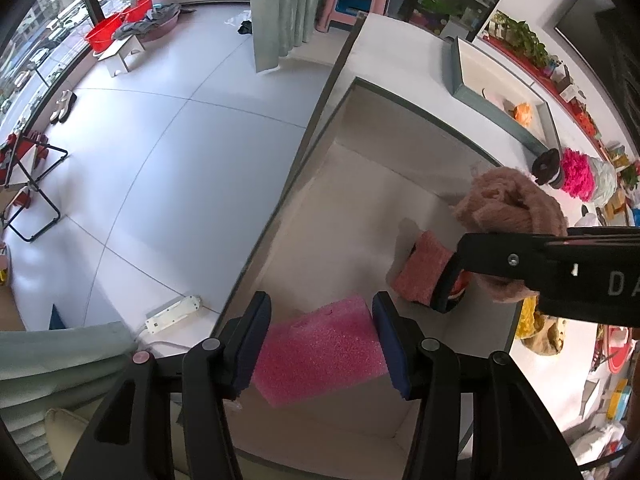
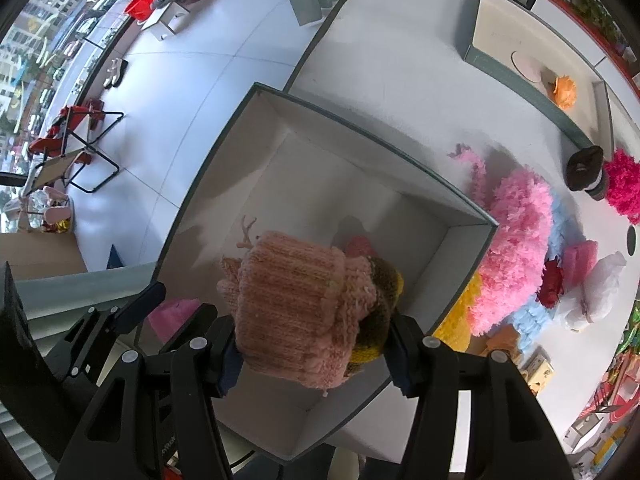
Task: Organize soft objects
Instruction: 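Open the left gripper releasing the sponge while the right gripper drops the beanie into the box, then move the left gripper to the tan sock while the right gripper moves to the cream tissue pack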
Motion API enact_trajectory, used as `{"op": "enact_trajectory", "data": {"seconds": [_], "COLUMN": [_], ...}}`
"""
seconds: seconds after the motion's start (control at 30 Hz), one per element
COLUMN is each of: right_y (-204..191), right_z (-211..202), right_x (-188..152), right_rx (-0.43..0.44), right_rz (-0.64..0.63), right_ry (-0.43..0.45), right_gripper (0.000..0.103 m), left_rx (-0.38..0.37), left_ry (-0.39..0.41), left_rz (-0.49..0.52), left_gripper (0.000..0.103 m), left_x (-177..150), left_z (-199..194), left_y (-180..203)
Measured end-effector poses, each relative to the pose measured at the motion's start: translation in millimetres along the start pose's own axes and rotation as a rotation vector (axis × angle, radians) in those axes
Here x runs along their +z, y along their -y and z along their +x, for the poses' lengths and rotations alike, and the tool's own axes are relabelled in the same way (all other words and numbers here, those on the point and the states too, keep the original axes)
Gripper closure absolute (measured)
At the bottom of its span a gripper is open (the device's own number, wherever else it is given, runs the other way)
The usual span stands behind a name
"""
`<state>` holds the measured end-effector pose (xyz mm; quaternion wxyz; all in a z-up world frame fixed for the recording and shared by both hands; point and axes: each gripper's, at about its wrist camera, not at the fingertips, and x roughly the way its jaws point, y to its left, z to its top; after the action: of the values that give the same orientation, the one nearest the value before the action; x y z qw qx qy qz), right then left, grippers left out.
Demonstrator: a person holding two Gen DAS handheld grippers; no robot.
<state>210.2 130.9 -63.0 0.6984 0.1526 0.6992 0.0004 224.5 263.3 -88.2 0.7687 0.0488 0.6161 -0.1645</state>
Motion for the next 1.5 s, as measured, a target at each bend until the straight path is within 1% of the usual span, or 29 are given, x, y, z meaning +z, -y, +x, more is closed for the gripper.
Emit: {"op": "enact_trajectory", "data": {"seconds": [0.07,0.1,0.13,0.17,0.23,0.3,0.33,0.37,0.43,0.6,0.73,0.83,1.0,1.1,1.13,1.2,1.33,1.4,1.5], "right_y": [-0.4,0.3,1.1,2.2,4.2,6.5,7.8,9.1,12.0,21.1,39.8,61.2,111.0,150.1,161.6,193.3,238.4,259.2,281.5], "right_z": [2.6,3.7,5.2,6.0,5.1,2.4,0.3,-1.9,-8.0,-23.4,-33.1,-40.1,-51.9,-54.3,-53.6,-50.0,-37.4,-29.9,-22.3], "right_x": [0.3,0.6,0.1,-0.3,-1.7,-3.0,-4.0,-5.1,-7.6,-17.2,-33.5,-50.6,-94.9,-126.7,-134.8,-158.1,-189.4,-202.0,-212.7], "right_rx": [0.000,0.002,0.014,0.026,0.028,0.036,0.036,0.036,0.048,0.062,0.085,0.104,0.128,0.117,0.112,0.097,0.093,0.103,0.102], "right_rz": [0.000,0.003,0.009,0.017,0.033,0.038,0.041,0.045,0.049,0.058,0.111,0.167,0.324,0.427,0.458,0.541,0.658,0.705,0.728], "right_ry": [-0.007,-0.013,-0.021,-0.026,-0.019,-0.003,0.009,0.023,0.045,0.068,0.086,0.104,0.152,0.179,0.180,0.182,0.157,0.136,0.110], "right_gripper": [0.039,0.038,0.034,0.028,0.018,0.014,0.003,0.000,0.000,0.000,0.000,0.000,0.000,0.000,0.000,0.000,0.000,0.000,0.000], "left_rx": [0.005,0.013,0.023,0.030,0.029,0.034,0.047,0.056,0.066,0.036,0.083,0.088,0.071,0.112,0.115,0.102,0.084,0.074,0.070], "left_ry": [-0.003,-0.002,0.003,0.015,0.025,0.014,0.007,0.004,0.006,-0.013,-0.076,-0.108,-0.159,-0.197,-0.217,-0.223,-0.172,-0.142,-0.117], "left_rz": [0.007,0.011,0.015,0.016,0.018,0.013,0.009,0.008,0.004,-0.012,0.003,0.000,-0.005,0.009,0.012,0.015,0.046,0.090,0.180], "left_gripper": [0.044,0.027,0.007,0.003,0.002,0.001,0.001,0.001,0.001,0.001,0.001,0.001,0.001,0.001,0.001,0.001,0.001,0.001,0.001], "left_x": [-0.6,-1.7,-2.5,-3.7,-5.3,-5.9,-6.2,-5.4,-5.9,-9.0,-12.6,-16.1,-19.1,-19.7,-19.9,-19.5,-17.0,-13.7,-7.3], "left_z": [0.9,0.7,-0.1,-2.5,-6.1,-5.9,-5.4,-5.2,-7.3,-13.5,-10.5,-8.0,-2.2,3.0,5.3,4.8,-12.8,-20.1,-23.8], "left_y": [2.8,3.9,4.9,5.4,5.8,5.2,4.6,5.0,4.6,5.5,8.7,8.9,12.9,22.2,26.3,35.9,71.6,97.1,144.3]}}
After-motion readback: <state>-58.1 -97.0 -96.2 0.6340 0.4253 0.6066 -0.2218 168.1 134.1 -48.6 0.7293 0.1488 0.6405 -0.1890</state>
